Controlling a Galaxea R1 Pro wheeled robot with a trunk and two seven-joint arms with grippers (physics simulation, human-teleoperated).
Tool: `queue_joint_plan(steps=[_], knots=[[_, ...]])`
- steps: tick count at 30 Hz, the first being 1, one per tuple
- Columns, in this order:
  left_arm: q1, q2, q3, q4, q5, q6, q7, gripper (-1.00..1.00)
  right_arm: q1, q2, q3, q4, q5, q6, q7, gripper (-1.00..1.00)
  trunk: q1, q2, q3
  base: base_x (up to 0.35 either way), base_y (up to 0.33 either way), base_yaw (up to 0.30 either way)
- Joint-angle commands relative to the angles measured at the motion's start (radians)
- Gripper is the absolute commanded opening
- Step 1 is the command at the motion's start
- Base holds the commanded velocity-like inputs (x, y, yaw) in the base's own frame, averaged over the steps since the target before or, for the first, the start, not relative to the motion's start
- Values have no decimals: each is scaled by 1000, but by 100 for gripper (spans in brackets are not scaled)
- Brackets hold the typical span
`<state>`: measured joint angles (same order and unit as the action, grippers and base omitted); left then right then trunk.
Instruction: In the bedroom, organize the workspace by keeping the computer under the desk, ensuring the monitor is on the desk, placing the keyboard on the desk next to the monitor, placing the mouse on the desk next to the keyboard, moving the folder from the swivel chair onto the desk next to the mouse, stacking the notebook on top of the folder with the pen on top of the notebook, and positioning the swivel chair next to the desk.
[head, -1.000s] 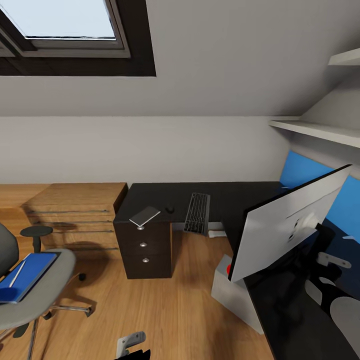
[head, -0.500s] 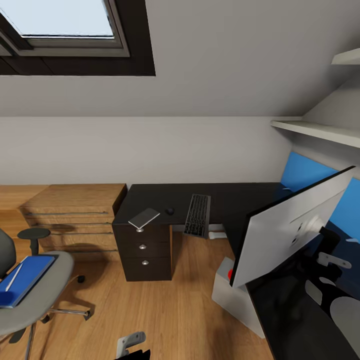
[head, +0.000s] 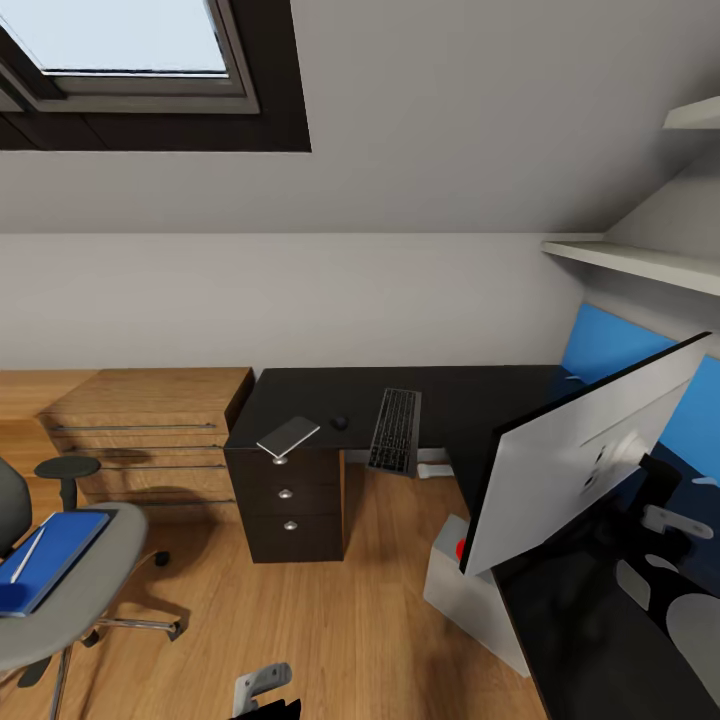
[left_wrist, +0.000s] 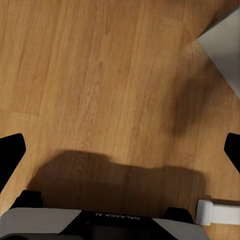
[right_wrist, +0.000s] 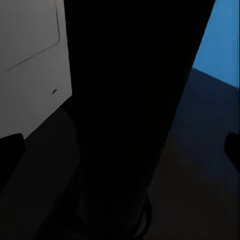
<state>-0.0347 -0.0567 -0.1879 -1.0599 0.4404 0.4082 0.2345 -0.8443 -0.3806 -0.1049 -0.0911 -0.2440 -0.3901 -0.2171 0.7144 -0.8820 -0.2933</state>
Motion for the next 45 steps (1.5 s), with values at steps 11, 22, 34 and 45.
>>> queue_joint_plan(steps=[11, 22, 34, 45], knots=[[-1, 0, -2, -1, 11, 3, 9, 100, -1, -12, -14, 1, -25, -5, -18, 100, 0, -1, -1, 0, 0, 0], [-1, 1, -2, 0, 11, 3, 9, 100, -1, -14, -15, -1, -27, -6, -19, 100, 0, -1, -1, 0, 0, 0], [-1, 0, -2, 33, 9, 3, 9, 100, -1, -14, -14, -2, -27, -7, -19, 100, 0, -1, -1, 0, 0, 0], [-1, 0, -2, 35, 9, -15, 9, 100, -1, -12, -13, -1, -27, -6, -19, 100, 0, -1, -1, 36, 0, 0]])
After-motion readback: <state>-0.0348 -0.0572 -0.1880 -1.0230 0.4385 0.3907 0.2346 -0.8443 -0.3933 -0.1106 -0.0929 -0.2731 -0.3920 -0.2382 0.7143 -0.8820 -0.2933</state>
